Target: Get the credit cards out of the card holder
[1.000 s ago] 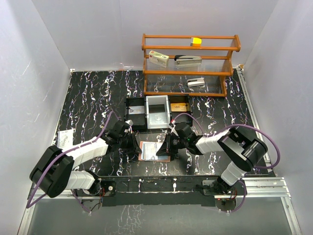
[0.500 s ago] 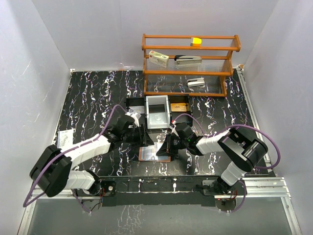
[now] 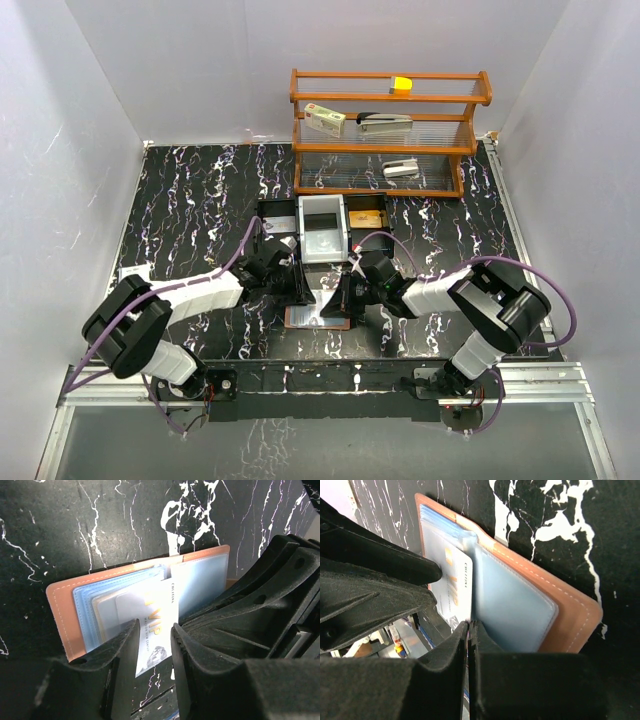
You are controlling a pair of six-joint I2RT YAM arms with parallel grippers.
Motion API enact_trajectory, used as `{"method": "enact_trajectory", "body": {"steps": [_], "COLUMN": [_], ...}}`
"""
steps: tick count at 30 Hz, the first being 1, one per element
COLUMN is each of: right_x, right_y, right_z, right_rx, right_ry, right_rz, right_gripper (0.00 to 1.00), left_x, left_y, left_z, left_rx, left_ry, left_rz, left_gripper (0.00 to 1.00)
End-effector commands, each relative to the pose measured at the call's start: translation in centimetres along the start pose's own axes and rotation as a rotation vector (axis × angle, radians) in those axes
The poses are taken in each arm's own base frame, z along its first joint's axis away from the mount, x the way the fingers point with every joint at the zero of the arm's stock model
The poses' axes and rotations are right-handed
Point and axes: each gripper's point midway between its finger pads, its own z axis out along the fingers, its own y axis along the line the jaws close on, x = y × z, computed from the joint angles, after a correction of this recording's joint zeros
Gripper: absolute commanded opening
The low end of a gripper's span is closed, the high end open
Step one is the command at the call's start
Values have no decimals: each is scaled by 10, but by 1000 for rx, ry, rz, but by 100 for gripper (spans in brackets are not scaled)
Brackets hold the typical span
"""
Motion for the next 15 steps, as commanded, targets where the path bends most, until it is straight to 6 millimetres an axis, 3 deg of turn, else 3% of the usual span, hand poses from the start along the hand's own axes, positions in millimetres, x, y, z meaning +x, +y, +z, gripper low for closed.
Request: {"method": "enact_trajectory", "body": {"steps": [1,15], "right_x": [-7,-4], "right_y": [3,-2], "right_z": [-5,-9], "right_rx": [-10,2], "right_ry": [-49,-54], "right_rz": [-10,-11], "right_gripper": [0,0], "left_x": [8,22], "left_y": [21,42], "left_z": [-4,-5], "left_rx": [-77,-138], "left_ry": [-10,2], "left_rz": [-4,-10], "left_gripper": [31,27]}}
